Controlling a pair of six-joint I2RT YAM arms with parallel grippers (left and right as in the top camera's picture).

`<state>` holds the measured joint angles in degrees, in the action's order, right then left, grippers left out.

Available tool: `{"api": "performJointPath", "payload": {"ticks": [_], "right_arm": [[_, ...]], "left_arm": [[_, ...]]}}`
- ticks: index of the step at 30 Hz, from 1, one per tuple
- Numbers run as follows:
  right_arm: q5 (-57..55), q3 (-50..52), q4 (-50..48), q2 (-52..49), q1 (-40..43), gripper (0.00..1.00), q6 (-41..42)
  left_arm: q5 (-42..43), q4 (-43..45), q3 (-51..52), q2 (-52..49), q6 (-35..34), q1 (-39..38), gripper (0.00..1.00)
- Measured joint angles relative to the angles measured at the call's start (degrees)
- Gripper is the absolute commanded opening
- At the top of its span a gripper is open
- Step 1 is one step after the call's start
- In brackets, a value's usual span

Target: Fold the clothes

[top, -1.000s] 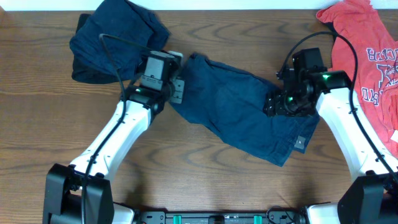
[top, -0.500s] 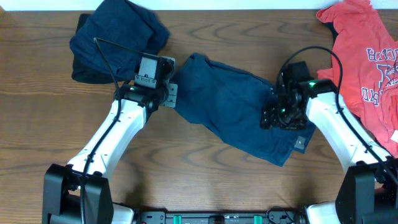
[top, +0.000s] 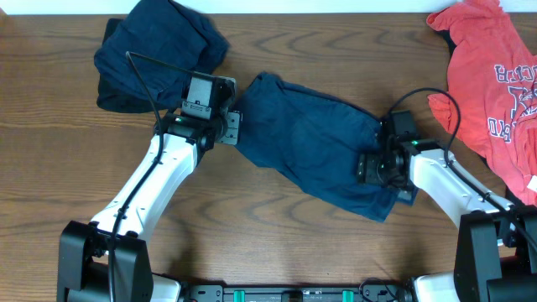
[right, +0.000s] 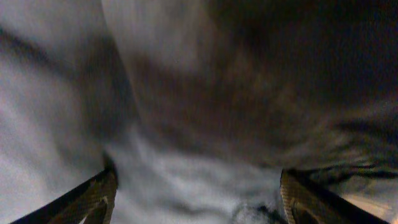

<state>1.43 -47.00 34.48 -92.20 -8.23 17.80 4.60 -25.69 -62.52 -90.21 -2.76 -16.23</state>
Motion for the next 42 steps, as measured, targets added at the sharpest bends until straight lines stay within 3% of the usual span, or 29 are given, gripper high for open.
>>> {"api": "performJointPath", "payload": {"ticks": [8,16,21,26,36,42], "right_arm": [[-3.5,2.8,-15.4,-0.9,5.5,0.95,-2.9],[-3.0,3.0,-34.9,-7.9,8.4,0.99,-15.5],[-0.3,-0.4,-40.0,-12.5,8.4,0.99,-21.3],[1.1,-7.0,-32.2,-14.6,8.4,0.99,-24.1],[5.7,-27.6,-3.7,-11.3,8.5,0.99,-25.3],[6.5,-32.6,2.1,-7.3,9.4,0.99,-24.7]], "left_arm": [[0.0,0.1,0.0,0.0,0.0,0.0,0.59],[0.0,0.2,0.0,0.0,0.0,0.0,0.60],[0.0,0.3,0.0,0.0,0.0,0.0,0.64],[0.0,0.9,0.0,0.0,0.0,0.0,0.65],[3.2,7.4,0.0,0.0,-0.2,0.0,0.65],[5.0,12.6,-0.1,-1.6,-0.4,0.0,0.70]]}}
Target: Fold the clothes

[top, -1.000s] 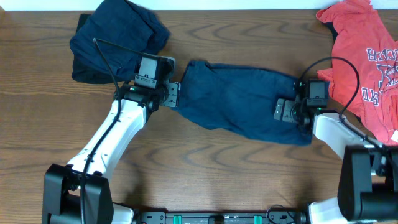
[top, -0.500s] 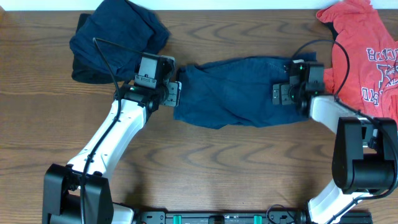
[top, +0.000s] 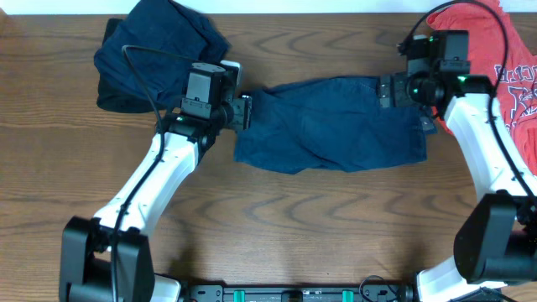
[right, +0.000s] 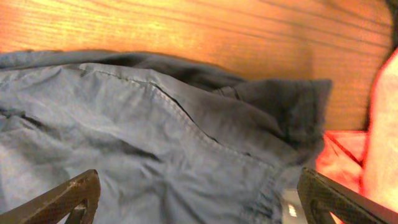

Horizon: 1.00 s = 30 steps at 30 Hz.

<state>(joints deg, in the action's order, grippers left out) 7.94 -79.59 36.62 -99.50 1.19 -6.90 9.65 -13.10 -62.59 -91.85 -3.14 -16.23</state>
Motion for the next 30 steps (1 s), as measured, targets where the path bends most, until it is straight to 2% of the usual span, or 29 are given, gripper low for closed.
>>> {"api": "performJointPath", "payload": {"ticks": [8,17,21,26,30], "right_arm": [[0.2,-0.1,5.0,-0.1,2.8,0.99,0.7],[0.7,-0.1,-0.4,-5.0,8.2,0.99,1.1],[2.5,-0.1,-3.9,-9.2,10.7,0.94,1.5],[7.3,-0.1,-8.2,-13.2,13.3,0.83,1.8],[12.2,-0.1,-11.5,-16.3,14.3,0.79,2.1]], "left_arm": [[4.4,4.2,-1.8,-10.6,0.7,-0.1,0.70],[5.5,5.9,-3.4,-12.1,4.8,-1.2,0.70],[5.5,5.7,-3.7,-12.2,5.1,-1.2,0.70],[5.5,5.7,-3.7,-12.1,5.1,-1.2,0.70],[5.5,5.7,-3.7,-12.1,5.1,-1.2,0.70]]}}
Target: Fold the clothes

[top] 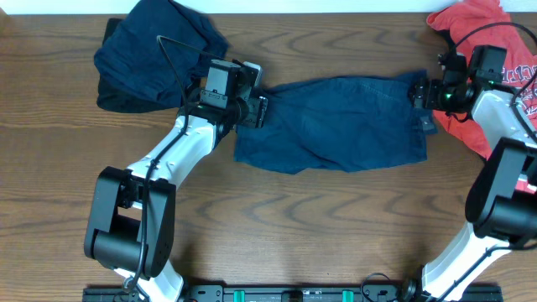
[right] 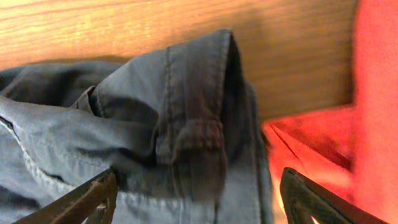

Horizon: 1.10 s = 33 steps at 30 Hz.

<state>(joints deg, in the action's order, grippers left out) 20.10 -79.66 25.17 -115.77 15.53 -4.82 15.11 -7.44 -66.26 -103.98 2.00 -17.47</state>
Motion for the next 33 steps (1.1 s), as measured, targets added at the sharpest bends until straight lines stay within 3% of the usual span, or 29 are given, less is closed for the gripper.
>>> {"api": "performJointPath", "payload": {"ticks": [4,8,13,16,22,33], "right_arm": [[3.9,0.0,-2.5,-3.0,0.0,0.67,0.0],[6.7,0.0,-3.5,-4.4,0.0,0.42,-0.2],[8.6,0.0,-4.0,-4.5,0.0,0.22,0.1],[9.3,0.0,-3.6,-4.4,0.0,0.04,0.0],[9.9,0.0,-0.1,-1.2,0.0,0.01,0.2],[9.9,0.0,14.0,15.8,0.0,0.01,0.2]], "left_arm": [[0.0,-0.3,0.0,0.0,0.0,0.0,0.70],[0.0,-1.2,0.0,0.0,0.0,0.0,0.70],[-0.4,-1.6,0.0,0.0,0.0,0.0,0.70],[-0.5,-1.7,0.0,0.0,0.0,0.0,0.70],[-0.5,-1.7,0.0,0.0,0.3,0.0,0.70],[-0.5,-3.4,0.0,0.3,0.5,0.0,0.70]]}}
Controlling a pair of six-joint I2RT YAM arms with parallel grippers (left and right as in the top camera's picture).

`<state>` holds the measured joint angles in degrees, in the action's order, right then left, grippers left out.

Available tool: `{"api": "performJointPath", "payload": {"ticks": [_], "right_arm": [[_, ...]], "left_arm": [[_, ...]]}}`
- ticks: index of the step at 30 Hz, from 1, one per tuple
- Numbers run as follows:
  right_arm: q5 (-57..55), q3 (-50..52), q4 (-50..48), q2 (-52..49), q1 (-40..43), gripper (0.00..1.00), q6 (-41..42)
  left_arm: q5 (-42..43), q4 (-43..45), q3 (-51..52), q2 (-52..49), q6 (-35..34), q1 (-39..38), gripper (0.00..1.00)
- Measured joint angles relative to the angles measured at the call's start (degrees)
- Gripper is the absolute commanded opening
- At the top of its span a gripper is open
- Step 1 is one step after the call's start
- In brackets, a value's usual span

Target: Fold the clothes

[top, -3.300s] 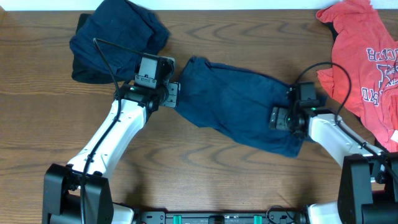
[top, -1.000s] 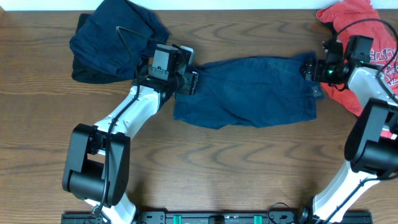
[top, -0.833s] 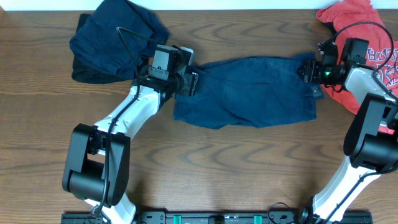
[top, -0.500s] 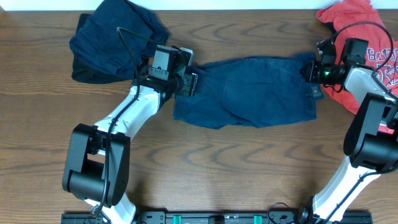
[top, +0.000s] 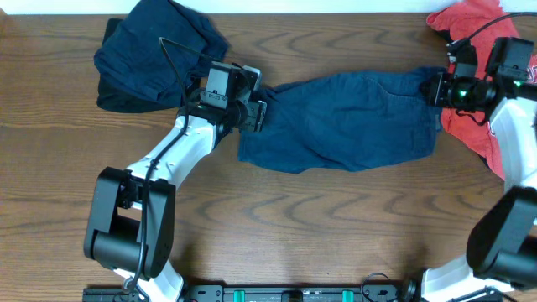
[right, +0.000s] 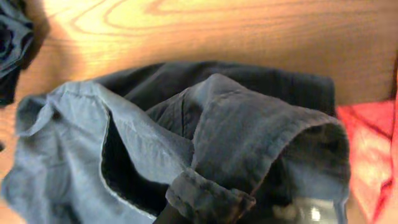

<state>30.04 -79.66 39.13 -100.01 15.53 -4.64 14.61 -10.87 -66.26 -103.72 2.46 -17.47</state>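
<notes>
Blue shorts (top: 344, 117) lie stretched across the table's far middle. My left gripper (top: 257, 107) sits at their left end and looks shut on that edge. At the right end my right gripper (top: 437, 88) is shut on the waistband corner. In the right wrist view the waistband (right: 249, 124) is raised and bunched, with the belt loop (right: 208, 199) pinched at my right gripper (right: 205, 214). The cloth hides its fingers. A dark navy garment (top: 155, 50) is heaped at the far left.
A red printed shirt (top: 470, 126) lies at the far right, partly under my right arm and touching the shorts' right end; it also shows as red cloth (right: 370, 155) in the wrist view. Bare wooden table (top: 277, 218) stretches in front of the shorts.
My right gripper, open at the waistband corner before, is now shut on it and sits further right. The shorts' right end has shifted right towards the red shirt. The left arm has not moved.
The shorts first lay crumpled and slanted in mid-table with a gripper at each end. Then they lay level and further back, spread between both grippers. Then the right gripper stood open at the waistband corner by the red shirt, and now it holds that corner.
</notes>
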Motion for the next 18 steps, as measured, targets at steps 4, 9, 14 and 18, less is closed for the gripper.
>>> {"api": "performJointPath", "payload": {"ticks": [4,9,14,18], "right_arm": [[-0.1,0.0,6.3,2.5,0.0,0.01,0.0],[-0.2,0.0,13.8,5.2,0.0,0.01,-0.3],[-1.1,0.0,16.9,8.5,0.0,0.01,-1.3],[-3.1,0.0,9.0,10.0,0.0,0.01,-1.7]], "left_arm": [[0.0,-1.4,0.0,1.8,0.2,0.0,0.70],[0.0,-2.0,0.0,6.2,0.4,0.0,0.70],[0.0,-2.2,0.0,9.4,0.4,0.0,0.70],[-0.4,-2.2,0.0,9.7,0.4,0.0,0.70]]}}
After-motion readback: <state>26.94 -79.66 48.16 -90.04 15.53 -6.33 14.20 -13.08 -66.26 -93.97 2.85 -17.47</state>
